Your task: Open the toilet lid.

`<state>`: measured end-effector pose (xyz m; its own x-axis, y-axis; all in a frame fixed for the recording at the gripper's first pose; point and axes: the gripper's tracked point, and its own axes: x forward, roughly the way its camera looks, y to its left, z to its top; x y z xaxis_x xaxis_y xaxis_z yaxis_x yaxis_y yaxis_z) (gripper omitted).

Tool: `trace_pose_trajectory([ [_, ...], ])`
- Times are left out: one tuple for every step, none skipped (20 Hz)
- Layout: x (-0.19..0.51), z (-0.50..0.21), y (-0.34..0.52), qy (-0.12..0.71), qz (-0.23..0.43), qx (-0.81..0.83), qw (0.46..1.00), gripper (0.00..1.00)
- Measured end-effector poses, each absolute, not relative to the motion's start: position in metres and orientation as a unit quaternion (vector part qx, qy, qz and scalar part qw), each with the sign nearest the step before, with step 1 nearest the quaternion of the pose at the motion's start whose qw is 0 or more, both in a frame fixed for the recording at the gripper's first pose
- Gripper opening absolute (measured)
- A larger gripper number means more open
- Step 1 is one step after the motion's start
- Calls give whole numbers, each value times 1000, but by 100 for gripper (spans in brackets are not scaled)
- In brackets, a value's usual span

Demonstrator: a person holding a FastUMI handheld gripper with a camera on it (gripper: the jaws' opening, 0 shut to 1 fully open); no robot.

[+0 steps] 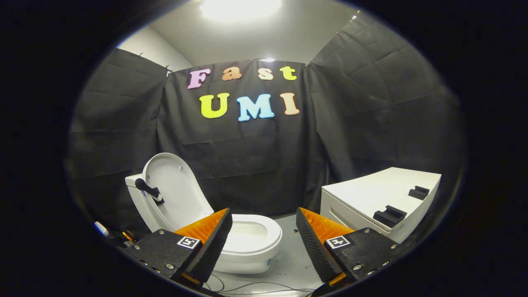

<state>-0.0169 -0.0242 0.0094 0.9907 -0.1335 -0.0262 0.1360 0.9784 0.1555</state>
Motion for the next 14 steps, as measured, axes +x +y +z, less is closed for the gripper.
trace_pose_trajectory([
  [-17, 10, -25, 6, -69, 79, 994, 95],
  [-17, 8, -27, 5, -70, 78, 994, 95],
  [-17, 7, -27, 6, -70, 77, 995, 95],
  [-17, 6, -27, 7, -72, 76, 995, 95],
  [-17, 6, -28, 9, -72, 74, 995, 95],
  [-17, 4, -28, 11, -71, 73, 995, 95],
  [-17, 3, -27, 13, -71, 71, 995, 95],
  [-17, 2, -27, 13, -71, 70, 995, 95],
  [-17, 3, -26, 13, -69, 70, 995, 95],
  [-17, 1, -25, 14, -68, 72, 995, 95],
  [-17, 2, -25, 13, -67, 74, 995, 95],
  [-18, 3, -24, 11, -66, 75, 995, 95],
  [-18, 4, -25, 9, -67, 77, 995, 95],
  [-17, 3, -26, 9, -68, 79, 995, 95],
])
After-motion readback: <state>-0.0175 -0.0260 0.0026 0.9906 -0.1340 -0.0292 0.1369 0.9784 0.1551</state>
